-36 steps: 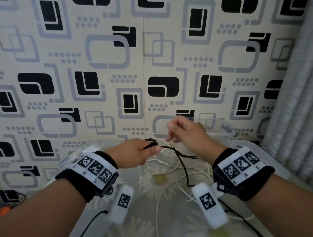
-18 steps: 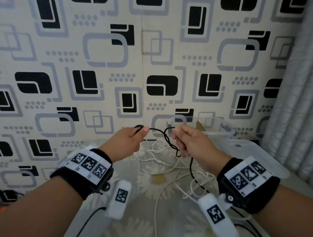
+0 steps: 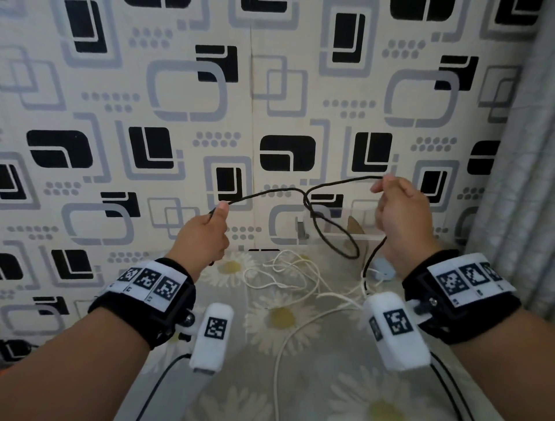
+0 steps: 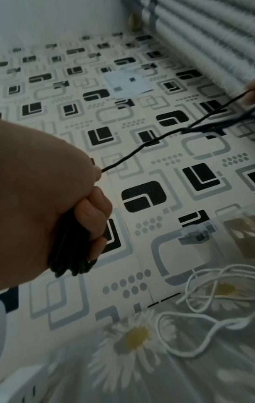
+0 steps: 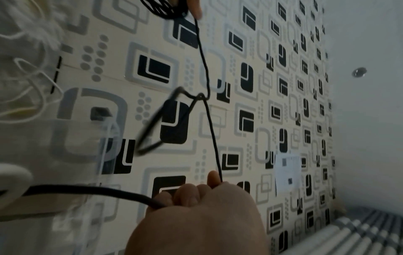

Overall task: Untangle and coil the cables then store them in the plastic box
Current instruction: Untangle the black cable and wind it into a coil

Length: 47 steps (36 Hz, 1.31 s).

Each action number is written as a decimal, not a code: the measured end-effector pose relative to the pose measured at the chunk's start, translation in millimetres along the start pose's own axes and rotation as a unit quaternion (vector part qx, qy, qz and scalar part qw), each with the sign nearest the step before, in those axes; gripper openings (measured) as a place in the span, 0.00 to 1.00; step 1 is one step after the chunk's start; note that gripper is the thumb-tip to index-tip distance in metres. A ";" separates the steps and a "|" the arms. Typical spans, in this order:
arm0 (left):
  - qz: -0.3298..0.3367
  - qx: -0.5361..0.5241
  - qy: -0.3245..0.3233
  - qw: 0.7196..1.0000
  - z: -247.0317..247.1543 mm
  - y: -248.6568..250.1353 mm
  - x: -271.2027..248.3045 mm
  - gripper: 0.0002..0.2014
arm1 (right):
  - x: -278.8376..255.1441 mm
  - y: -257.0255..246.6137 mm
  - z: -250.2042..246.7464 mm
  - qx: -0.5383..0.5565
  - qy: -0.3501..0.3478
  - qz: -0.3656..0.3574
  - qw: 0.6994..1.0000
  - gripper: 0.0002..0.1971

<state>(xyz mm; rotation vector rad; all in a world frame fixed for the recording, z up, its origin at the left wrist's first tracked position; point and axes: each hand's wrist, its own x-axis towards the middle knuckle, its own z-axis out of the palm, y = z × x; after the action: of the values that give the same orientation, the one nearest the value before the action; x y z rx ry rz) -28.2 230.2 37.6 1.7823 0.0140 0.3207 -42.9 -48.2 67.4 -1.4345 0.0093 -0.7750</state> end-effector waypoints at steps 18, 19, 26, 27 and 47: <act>-0.120 -0.259 0.011 0.958 -24.4 -14.5 10.8 0.26 | 1.4 15.0 -31.8 -0.337 -0.242 0.227 0.881 0.13; -0.109 -0.252 -0.002 0.962 -21.5 -10.9 8.3 0.26 | -1.4 16.1 -28.2 -0.373 -0.261 0.217 0.863 0.13; -0.090 -0.199 -0.027 0.976 -6.8 10.6 -1.2 0.26 | -3.5 15.0 -3.9 -0.362 -0.264 0.078 0.891 0.18; -0.087 -0.189 -0.021 0.978 -5.3 13.3 -1.4 0.26 | -6.4 10.0 -0.3 -0.337 -0.271 0.075 0.899 0.19; -0.075 -0.132 -0.129 0.980 -4.0 16.5 -15.1 0.25 | -30.1 -16.0 37.8 -0.064 -0.251 0.087 0.962 0.08</act>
<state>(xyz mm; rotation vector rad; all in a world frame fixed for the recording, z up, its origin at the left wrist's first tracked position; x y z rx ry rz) -46.3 227.3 51.1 1.5362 -0.0762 -0.0199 -56.3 0.2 75.1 -1.6960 -0.2042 -0.2553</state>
